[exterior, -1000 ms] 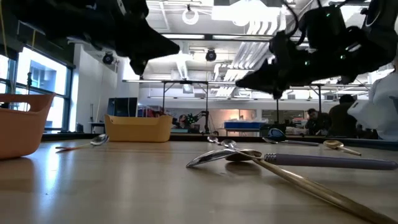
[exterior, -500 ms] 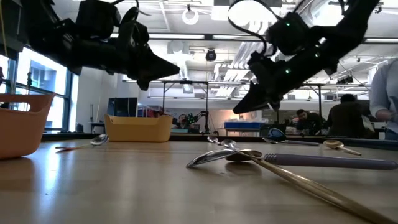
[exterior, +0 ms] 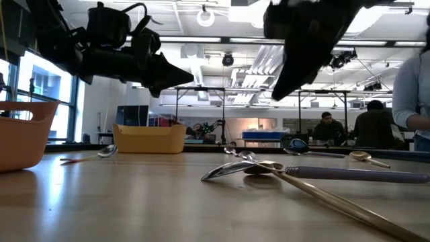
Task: Sort silverware by color (type)
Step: Put the bottom left violet spoon into the blue bin
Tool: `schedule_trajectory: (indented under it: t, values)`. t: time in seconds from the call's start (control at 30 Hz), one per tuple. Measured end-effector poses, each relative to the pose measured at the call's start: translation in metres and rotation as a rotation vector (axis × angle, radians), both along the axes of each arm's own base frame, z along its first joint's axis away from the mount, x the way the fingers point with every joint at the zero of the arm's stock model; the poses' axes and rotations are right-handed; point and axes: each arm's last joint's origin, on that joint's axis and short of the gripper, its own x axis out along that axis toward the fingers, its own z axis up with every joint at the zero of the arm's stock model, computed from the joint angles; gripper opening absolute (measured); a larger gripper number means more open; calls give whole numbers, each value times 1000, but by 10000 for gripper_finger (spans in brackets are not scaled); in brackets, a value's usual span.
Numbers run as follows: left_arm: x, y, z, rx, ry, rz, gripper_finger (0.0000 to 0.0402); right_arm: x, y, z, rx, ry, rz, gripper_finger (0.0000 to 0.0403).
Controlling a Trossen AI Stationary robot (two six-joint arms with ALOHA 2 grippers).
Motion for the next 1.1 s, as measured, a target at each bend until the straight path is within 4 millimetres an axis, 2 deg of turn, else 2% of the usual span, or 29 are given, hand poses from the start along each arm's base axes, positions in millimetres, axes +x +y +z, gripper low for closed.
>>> schedule_trajectory:
  t: [0.1, 0.33, 0.57, 0.83, 1.1]
  values:
    - [0, 1, 0, -14, -1, 5, 0, 0, 27, 5, 59, 13, -19, 35]
    - [0, 1, -1, -17, 5, 0, 0, 8, 84, -5, 75, 153, -62, 128]
    - [0, -1, -1, -25, 6, -11, 0, 26, 123, -16, 119, 230, -54, 181]
    - [2, -9, -1, -28, 10, -44, 0, 39, 134, -56, 134, 344, -63, 169]
    - [3, -17, -1, -28, 13, -75, 0, 44, 137, -70, 154, 364, -54, 94]
